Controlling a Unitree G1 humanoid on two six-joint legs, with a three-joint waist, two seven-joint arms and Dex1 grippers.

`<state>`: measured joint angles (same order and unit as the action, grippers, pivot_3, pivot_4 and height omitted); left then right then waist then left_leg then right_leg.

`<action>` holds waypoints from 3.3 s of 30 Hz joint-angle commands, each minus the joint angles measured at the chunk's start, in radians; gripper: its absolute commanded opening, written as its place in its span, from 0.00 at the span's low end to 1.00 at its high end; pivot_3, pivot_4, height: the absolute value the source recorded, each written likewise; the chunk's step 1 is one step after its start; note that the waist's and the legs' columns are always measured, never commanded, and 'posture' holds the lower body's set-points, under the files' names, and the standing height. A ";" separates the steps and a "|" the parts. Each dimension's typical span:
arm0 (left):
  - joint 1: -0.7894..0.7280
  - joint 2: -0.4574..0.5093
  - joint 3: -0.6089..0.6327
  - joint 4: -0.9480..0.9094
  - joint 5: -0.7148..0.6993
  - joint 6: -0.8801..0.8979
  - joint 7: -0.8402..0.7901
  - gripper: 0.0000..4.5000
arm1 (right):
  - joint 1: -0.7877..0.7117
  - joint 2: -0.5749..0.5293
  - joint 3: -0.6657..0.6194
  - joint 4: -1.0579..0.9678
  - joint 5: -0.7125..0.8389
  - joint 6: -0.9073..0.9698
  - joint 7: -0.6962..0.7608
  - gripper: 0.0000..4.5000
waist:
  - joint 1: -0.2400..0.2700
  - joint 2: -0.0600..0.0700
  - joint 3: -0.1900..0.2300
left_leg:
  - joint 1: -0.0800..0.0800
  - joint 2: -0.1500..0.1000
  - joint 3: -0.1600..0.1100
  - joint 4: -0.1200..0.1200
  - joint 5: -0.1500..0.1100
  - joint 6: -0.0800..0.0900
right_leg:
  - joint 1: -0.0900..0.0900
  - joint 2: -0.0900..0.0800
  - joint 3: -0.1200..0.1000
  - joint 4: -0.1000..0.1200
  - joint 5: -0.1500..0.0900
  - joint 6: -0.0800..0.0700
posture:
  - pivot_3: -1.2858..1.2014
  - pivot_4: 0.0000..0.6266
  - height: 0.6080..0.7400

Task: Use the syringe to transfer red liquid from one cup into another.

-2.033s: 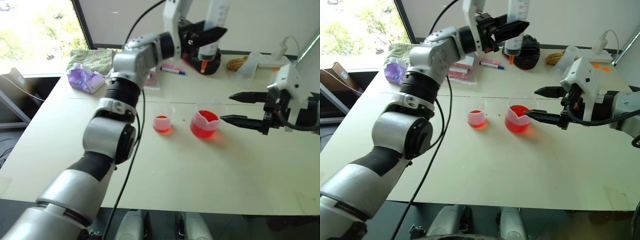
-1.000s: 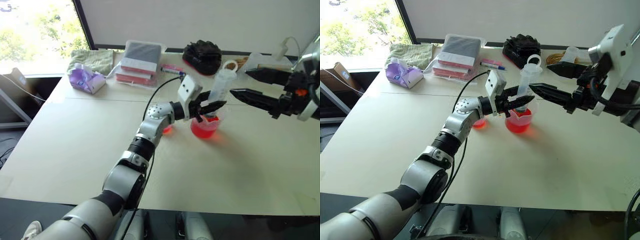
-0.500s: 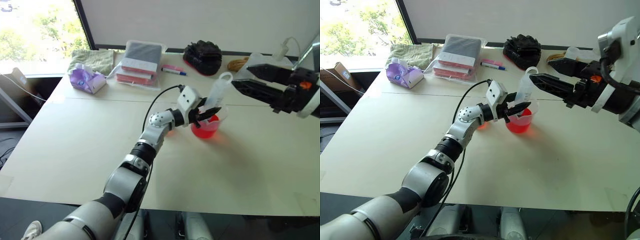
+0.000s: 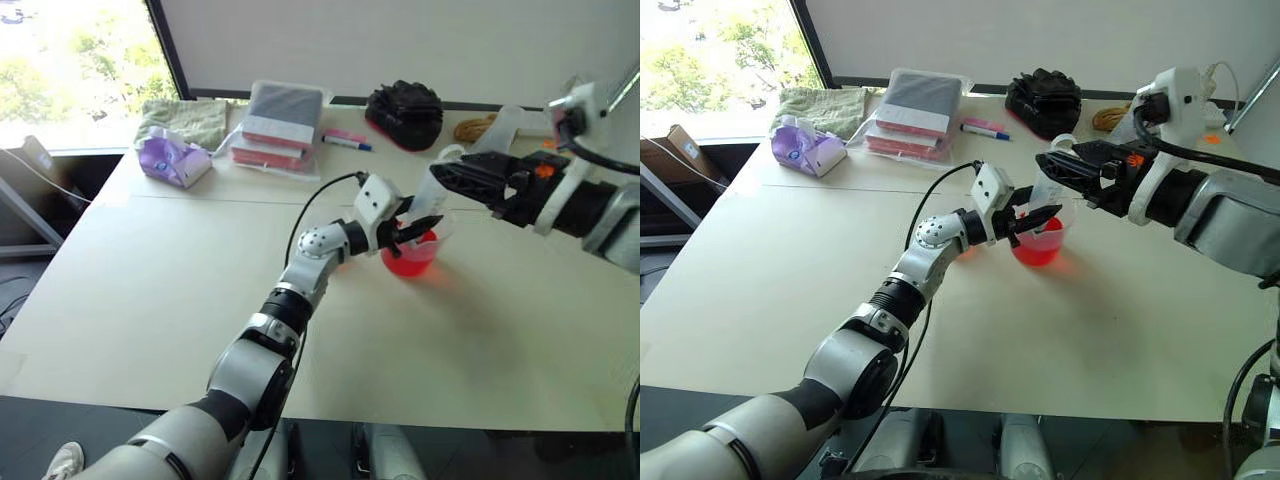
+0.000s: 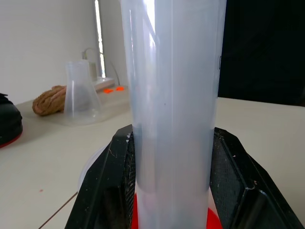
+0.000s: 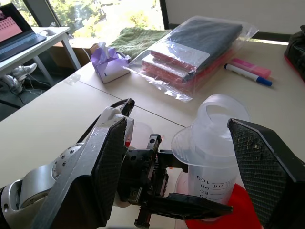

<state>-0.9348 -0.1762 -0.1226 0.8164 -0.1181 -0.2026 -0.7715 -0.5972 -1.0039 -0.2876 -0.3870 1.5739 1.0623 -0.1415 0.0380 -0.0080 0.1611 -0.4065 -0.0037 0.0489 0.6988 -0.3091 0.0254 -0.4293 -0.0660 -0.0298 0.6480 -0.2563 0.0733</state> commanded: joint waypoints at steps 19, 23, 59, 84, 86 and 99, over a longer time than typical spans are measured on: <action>0.022 -0.029 -0.025 -0.066 -0.017 0.017 -0.012 0.35 | -0.126 0.138 0.079 -0.002 0.011 -0.074 -0.214 0.78 | -0.001 0.000 0.000 | 0.000 0.000 0.000 0.000 0.000 0.000 | 0.000 0.000 0.000 0.000 0.000 0.000 | 0.52 0.24 1.00; 0.026 -0.028 -0.030 -0.074 -0.020 0.020 -0.013 0.35 | -0.141 0.187 0.105 0.000 -0.018 -0.086 -0.259 0.78 | -0.001 0.000 0.000 | 0.000 0.001 0.000 0.000 0.000 0.000 | 0.000 0.001 0.000 0.000 0.000 0.000 | 0.52 0.24 1.00; 0.112 -0.034 -0.076 -0.168 -0.016 0.069 -0.041 0.35 | -0.177 0.242 0.019 -0.077 -0.244 -0.112 -0.151 0.01 | -0.003 0.000 0.000 | 0.000 0.001 0.000 0.000 0.000 0.001 | 0.000 0.001 0.000 -0.001 0.000 0.000 | 0.52 0.24 1.00; 0.152 -0.029 -0.101 -0.221 -0.012 0.111 -0.049 0.35 | -0.205 0.213 -0.025 -0.036 -0.212 -0.131 -0.150 0.01 | -0.003 0.000 0.000 | 0.000 0.001 0.000 -0.001 0.000 0.001 | 0.000 0.001 0.000 -0.002 0.000 0.000 | 0.52 0.24 1.00; 0.152 -0.029 -0.101 -0.222 -0.012 0.111 -0.049 0.35 | -0.205 0.213 -0.026 -0.036 -0.212 -0.131 -0.149 0.01 | -0.003 0.000 0.000 | 0.000 0.001 0.000 -0.001 0.000 0.001 | 0.000 0.001 0.000 -0.002 0.000 0.000 | 0.52 0.24 1.00; 0.139 -0.032 -0.096 -0.212 -0.014 0.106 -0.043 0.35 | -0.195 0.207 -0.026 -0.032 -0.208 -0.131 -0.134 0.01 | -0.002 0.000 0.000 | 0.000 0.001 0.000 -0.001 -0.001 0.001 | 0.000 0.001 0.000 -0.002 0.000 0.000 | 0.52 0.24 1.00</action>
<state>-0.8009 -0.1636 -0.1316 0.6078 -0.1552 -0.0970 -0.7561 -0.7206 -0.7831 -0.2146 -0.4078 1.3774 1.0038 -0.2748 0.0359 -0.0077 0.1610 -0.4070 -0.0028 0.0485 0.6980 -0.3096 0.0264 -0.4293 -0.0652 -0.0302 0.6462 -0.2564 0.0732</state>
